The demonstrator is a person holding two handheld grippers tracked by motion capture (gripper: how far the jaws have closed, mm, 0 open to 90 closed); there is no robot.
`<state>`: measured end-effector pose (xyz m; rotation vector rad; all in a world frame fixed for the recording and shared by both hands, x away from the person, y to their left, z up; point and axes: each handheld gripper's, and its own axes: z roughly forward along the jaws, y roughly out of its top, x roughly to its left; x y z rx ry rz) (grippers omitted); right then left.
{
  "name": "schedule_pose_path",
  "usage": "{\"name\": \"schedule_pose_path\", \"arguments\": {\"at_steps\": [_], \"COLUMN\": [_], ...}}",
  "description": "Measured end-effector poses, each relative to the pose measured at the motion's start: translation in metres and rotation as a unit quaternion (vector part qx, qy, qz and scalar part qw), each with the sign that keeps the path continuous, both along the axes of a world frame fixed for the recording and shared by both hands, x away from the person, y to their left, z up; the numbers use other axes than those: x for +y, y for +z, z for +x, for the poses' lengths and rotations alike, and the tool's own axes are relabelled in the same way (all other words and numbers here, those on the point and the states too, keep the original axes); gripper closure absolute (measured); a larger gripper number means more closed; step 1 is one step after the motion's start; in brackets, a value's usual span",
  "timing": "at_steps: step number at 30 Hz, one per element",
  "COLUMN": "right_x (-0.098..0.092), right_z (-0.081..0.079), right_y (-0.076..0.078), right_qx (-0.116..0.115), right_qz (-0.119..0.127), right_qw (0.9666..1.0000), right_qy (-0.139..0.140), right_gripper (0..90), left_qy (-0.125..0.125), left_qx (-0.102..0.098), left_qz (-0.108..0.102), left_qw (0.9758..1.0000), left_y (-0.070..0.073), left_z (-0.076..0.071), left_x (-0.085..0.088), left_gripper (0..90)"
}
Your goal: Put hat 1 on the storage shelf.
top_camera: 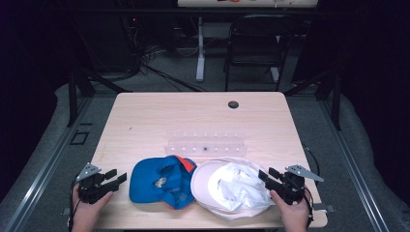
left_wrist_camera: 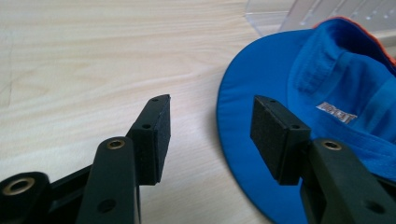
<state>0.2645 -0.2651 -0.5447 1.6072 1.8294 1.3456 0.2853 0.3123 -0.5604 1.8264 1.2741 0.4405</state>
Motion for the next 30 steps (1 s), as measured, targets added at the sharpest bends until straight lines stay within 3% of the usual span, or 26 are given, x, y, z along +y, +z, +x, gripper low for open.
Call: {"name": "schedule_pose_path", "arguments": {"at_steps": [5,8,11,12,20,23,24,27,30], "right_x": [0.000,-0.001,0.000,0.000,0.000,-0.001,-0.001,-0.001,-0.004], "right_z": [-0.003,-0.002,-0.002,-0.002,-0.006,-0.004,-0.004,0.000,0.003], "right_y": [-0.002,0.001,0.001,0.002,0.010,0.021,0.021,0.029,0.037], "right_qx": [-0.013,0.006,0.016,0.022,0.047,0.077,0.077,0.109,0.127], "right_qz": [0.003,0.013,0.019,0.021,0.023,0.018,0.018,0.029,0.022], "right_qw": [0.9998,0.9998,0.9997,0.9995,0.9985,0.9966,0.9966,0.9936,0.9916], "right_qy": [-0.016,-0.013,-0.006,-0.005,-0.015,-0.022,-0.022,-0.009,-0.004], "right_gripper": [46.7,48.1,51.8,51.8,51.7,50.7,50.7,48.6,46.4], "left_qy": [-0.020,-0.030,-0.031,-0.026,-0.026,-0.027,-0.027,-0.029,-0.029], "left_qx": [-0.006,-0.007,-0.009,-0.016,-0.022,-0.021,-0.021,-0.019,-0.022], "left_qz": [0.020,0.034,0.034,0.031,0.027,0.026,0.027,0.027,0.026], "left_qw": [0.9996,0.9990,0.9989,0.9990,0.9991,0.9991,0.9991,0.9990,0.9990], "left_y": [0.003,0.002,0.004,0.004,0.009,0.009,0.009,0.008,0.007], "left_z": [0.000,-0.001,-0.002,-0.003,-0.009,-0.009,-0.009,-0.009,-0.008], "left_x": [-0.008,-0.012,-0.012,-0.012,-0.009,-0.010,-0.010,-0.011,-0.012], "left_gripper": [48.1,48.1,48.1,48.1,48.1,48.1,48.1,48.1,48.0]}}
